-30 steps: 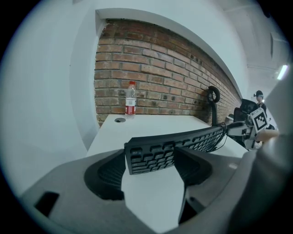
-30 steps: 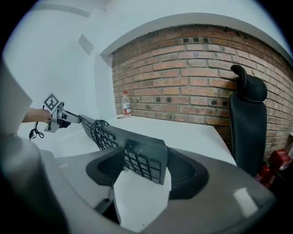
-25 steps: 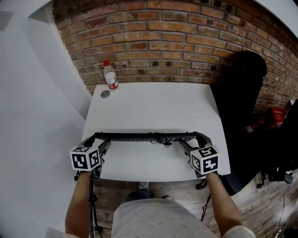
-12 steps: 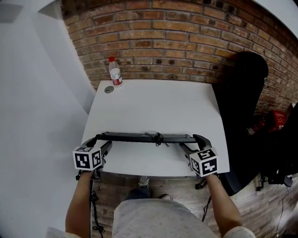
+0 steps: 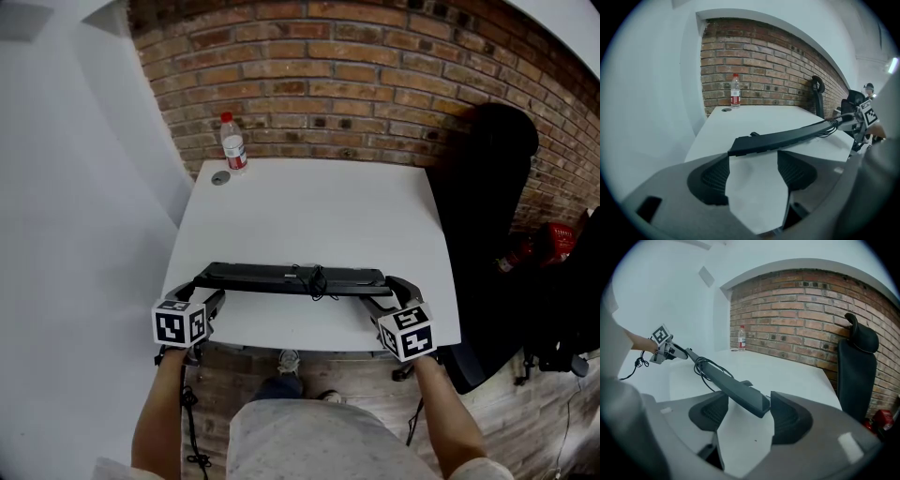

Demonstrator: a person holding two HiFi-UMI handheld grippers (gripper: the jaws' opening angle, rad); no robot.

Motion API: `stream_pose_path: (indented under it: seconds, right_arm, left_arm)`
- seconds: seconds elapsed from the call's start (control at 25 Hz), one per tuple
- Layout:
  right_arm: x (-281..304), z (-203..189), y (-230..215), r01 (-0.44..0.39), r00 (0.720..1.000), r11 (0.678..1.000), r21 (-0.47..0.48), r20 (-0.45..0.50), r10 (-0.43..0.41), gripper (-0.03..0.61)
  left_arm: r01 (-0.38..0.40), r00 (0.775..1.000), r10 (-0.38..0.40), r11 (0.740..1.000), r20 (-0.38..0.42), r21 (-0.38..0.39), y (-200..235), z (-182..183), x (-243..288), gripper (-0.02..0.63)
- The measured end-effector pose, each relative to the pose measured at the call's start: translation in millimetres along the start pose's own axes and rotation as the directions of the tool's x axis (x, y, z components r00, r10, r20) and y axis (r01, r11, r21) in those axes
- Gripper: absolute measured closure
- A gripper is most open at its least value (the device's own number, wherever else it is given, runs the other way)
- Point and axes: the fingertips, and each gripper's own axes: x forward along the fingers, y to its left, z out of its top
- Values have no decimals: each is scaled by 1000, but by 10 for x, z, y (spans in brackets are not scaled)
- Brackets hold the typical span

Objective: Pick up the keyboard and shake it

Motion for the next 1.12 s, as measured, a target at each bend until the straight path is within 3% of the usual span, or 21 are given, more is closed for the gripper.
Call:
stream_pose_path:
  seconds: [0.56,1.12]
  right_arm:
    - [-28,-208,97,-1,1000,993,-116,-18,-1,287]
    - [-48,-405,162,35,994,958,-285,-92,-63,287]
  left_arm:
    - [-8,998,11,999,-60,46,-47,-318,-8,295]
    - [-8,988,19,997,-155,71,-86,-618,16,295]
